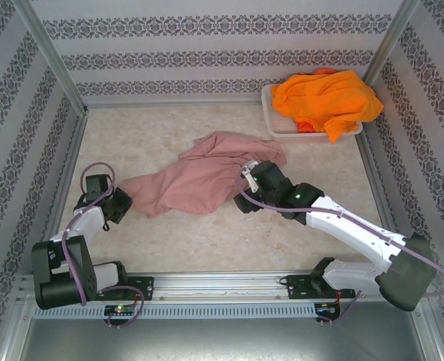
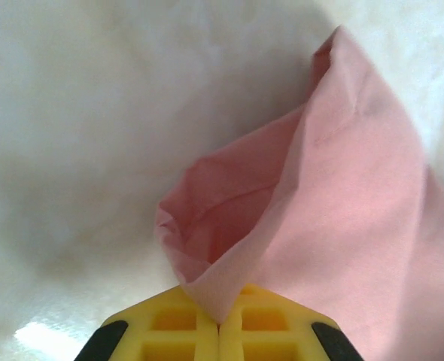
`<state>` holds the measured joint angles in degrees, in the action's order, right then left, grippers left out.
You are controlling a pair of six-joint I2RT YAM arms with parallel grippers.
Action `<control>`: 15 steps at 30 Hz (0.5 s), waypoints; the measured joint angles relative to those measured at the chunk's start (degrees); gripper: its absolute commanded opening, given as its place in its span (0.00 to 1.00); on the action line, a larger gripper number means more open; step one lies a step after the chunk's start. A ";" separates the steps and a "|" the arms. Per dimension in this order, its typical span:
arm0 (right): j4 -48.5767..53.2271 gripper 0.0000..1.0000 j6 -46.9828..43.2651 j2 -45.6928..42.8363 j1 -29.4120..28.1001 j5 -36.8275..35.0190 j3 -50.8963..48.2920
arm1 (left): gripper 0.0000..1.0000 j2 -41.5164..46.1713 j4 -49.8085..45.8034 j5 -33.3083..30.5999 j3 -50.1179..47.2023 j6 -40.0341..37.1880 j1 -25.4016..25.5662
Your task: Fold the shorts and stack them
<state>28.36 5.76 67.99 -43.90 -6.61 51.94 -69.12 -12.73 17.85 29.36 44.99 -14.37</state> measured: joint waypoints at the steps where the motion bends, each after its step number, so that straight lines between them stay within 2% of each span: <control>1: -0.09 0.74 -0.68 0.04 -0.28 -0.15 0.00 | 0.00 1.27 -0.68 -0.02 0.74 -0.26 0.00; 9: -0.72 0.65 -6.16 5.16 -1.79 -2.25 0.09 | 0.00 13.51 -8.17 -0.04 12.17 -4.37 0.00; 15: -1.07 0.69 -8.55 14.08 -5.20 -3.19 2.40 | 0.00 14.21 -11.26 -0.04 12.63 -6.03 0.00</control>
<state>27.29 -2.79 82.06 -49.10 -9.80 54.35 -54.92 -23.99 17.80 42.00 38.96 -14.37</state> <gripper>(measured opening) 0.677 0.052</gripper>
